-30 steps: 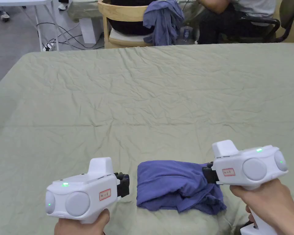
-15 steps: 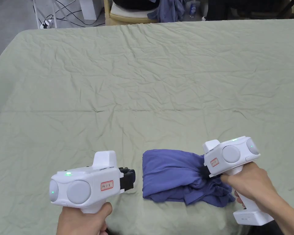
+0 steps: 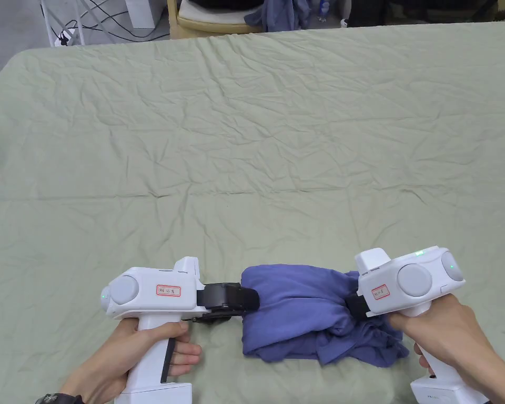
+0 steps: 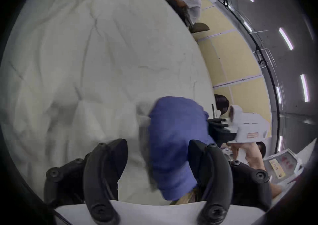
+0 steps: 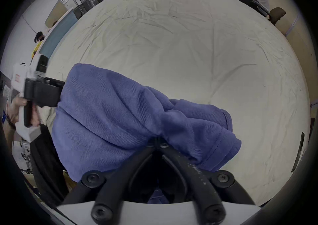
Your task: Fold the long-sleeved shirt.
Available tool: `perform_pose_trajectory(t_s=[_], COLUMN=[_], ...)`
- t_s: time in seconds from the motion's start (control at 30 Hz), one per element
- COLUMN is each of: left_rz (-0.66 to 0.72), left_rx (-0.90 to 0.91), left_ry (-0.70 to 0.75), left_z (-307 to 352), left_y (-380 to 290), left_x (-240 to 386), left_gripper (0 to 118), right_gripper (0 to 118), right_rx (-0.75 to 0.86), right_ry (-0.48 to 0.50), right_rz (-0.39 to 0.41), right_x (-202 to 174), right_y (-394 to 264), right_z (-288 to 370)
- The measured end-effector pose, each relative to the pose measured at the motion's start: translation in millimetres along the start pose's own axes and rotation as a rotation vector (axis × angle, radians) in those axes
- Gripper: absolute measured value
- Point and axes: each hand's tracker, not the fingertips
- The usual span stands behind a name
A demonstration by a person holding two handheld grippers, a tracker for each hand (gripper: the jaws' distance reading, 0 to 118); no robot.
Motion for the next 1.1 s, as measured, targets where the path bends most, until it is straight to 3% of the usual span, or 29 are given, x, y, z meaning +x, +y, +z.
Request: perform_pose_trajectory(t_s=[0.07, 0.47, 0.63, 0.8, 0.87, 1.1], left_rz=[0.016, 0.032, -0.032, -0.022, -0.034, -0.054], left_rx=[0.028, -0.065, -0.071, -0.046, -0.032, -0.001], left_ry=[-0.117, -0.334, -0.314, -0.226, -0.205, -0.115], left_z=[1.9, -74.1, -80.6, -72.3, -70.1, -63.3], left_y=[0.9, 0.7, -2.0, -4.6, -8.6, -15.6], left_x=[-7.1, 15.8, 28.3, 29.4, 34.1, 52.3], left_gripper=[77, 76, 72, 42, 36, 32], right_gripper=[1, 1, 1, 1, 1, 1], right_rx=[0.008, 0.022, 0.030, 0.037, 0.040, 0.076], right_ry=[0.011, 0.036, 0.044, 0.034, 0.031, 0.008], right_rz=[-0.008, -0.026, -0.038, -0.031, -0.028, -0.014], right_x=[2.0, 6.8, 8.2, 4.9, 4.8, -0.9], right_y=[-1.7, -3.9, -5.5, -6.6, -6.4, -9.8], right_z=[-0.9, -6.0, -6.2, -5.7, -5.8, 1.8])
